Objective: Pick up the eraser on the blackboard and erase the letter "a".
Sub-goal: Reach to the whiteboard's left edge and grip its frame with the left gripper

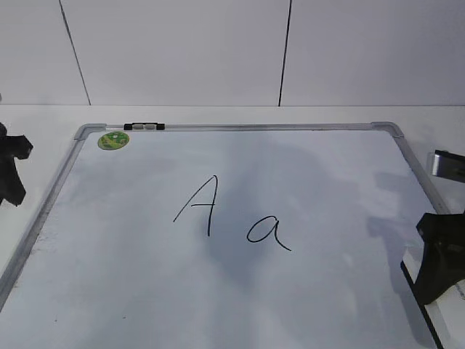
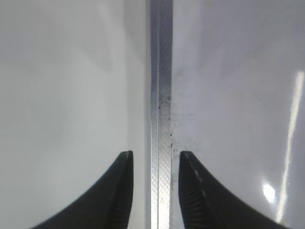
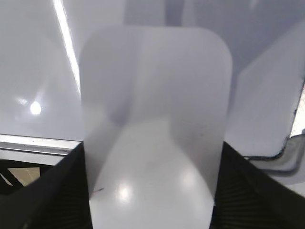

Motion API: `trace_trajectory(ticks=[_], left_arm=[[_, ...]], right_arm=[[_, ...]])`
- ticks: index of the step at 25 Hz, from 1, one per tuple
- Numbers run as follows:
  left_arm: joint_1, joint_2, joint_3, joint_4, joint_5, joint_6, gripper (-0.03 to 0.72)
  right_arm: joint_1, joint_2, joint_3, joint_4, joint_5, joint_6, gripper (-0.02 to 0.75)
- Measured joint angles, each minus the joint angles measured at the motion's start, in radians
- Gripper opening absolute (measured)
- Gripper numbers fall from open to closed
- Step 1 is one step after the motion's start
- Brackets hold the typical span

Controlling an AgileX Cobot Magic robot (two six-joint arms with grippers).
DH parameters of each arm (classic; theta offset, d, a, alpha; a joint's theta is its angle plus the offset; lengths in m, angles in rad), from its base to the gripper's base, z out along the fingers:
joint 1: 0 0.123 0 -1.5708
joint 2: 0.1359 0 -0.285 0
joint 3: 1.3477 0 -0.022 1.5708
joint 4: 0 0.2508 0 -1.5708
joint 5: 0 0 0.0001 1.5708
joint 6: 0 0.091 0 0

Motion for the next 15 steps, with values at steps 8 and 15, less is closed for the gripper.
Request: trace_trajectory(ticks=[8, 15], left_arm=[[-0.062, 0.137, -0.003, 0.036, -0.043, 0.004, 0.245], [-0.076, 0.17, -0.016, 0.055, -0.066, 0.002, 0.246]], right_arm=[[0.0, 0.0, 0.0, 0.0, 0.002, -0.005, 0.563], [0.0, 0.0, 0.0, 0.0, 0.006, -0.005, 0.563]])
